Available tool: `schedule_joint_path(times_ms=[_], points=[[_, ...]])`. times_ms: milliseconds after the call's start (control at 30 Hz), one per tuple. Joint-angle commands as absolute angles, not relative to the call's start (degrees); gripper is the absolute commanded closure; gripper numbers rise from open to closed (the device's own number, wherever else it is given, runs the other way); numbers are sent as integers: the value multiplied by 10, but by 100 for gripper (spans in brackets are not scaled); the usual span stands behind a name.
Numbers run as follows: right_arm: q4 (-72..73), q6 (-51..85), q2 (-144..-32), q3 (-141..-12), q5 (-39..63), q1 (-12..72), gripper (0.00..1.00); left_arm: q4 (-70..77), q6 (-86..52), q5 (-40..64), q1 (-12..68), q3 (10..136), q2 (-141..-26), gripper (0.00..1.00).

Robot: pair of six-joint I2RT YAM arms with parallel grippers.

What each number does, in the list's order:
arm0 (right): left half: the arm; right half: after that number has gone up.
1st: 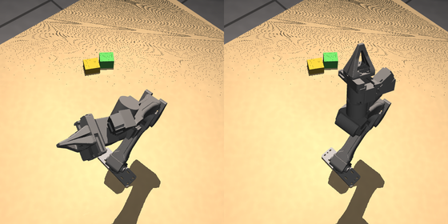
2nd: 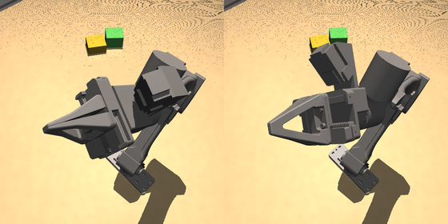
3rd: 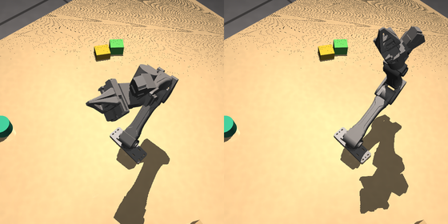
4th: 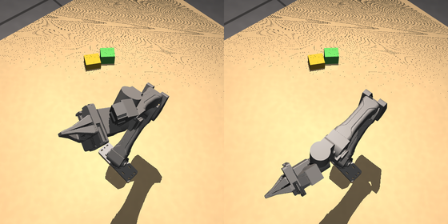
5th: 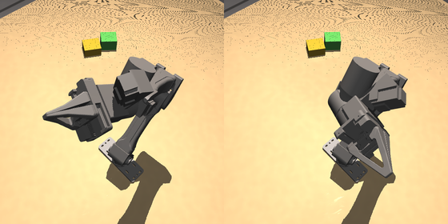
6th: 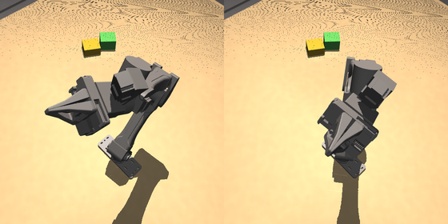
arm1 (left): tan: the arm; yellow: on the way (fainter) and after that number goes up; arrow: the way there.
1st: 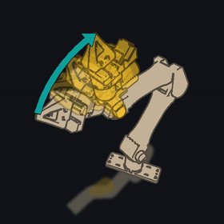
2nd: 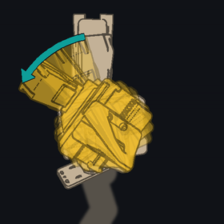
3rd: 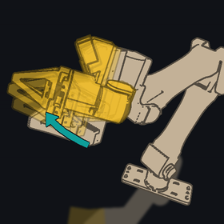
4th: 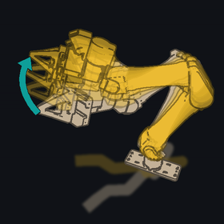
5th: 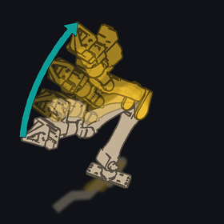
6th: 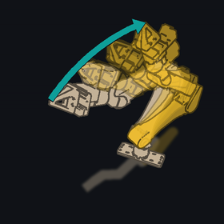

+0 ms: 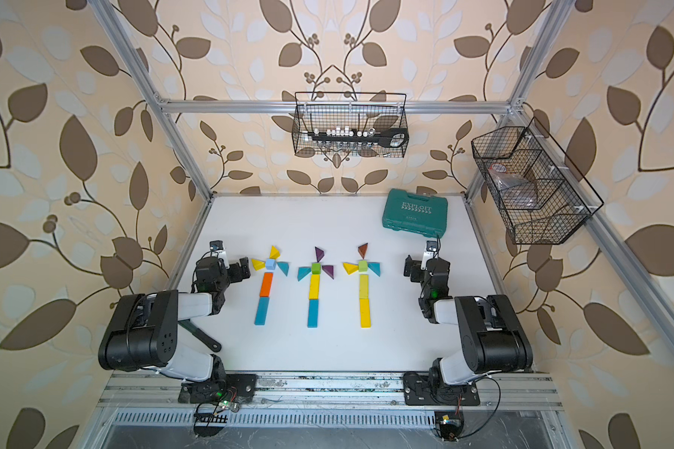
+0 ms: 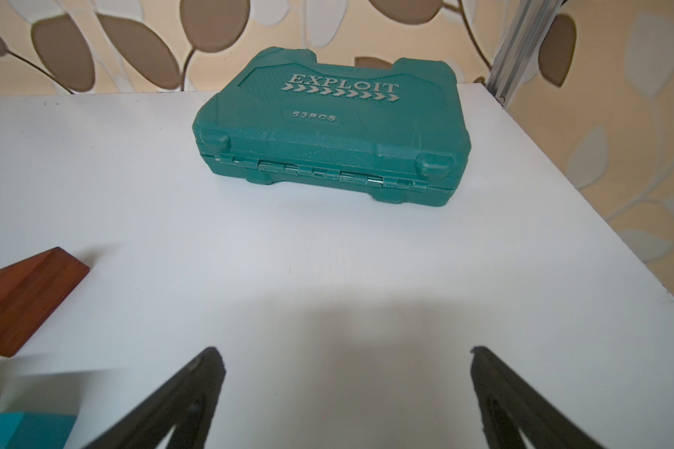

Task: Assemble a small pinwheel with building blocks
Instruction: Reset both arms

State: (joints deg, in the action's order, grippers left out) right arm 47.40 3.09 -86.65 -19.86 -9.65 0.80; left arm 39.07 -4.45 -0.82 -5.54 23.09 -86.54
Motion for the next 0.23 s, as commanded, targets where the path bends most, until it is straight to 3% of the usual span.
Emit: schedule_joint_path(times_ms=[0, 200], points=[[477, 25, -862, -208, -105, 13, 0, 411, -36, 7, -52, 228, -856, 1], [480, 21, -860, -206, -111, 18, 0, 411, -36, 7, -52, 228, -856, 1]])
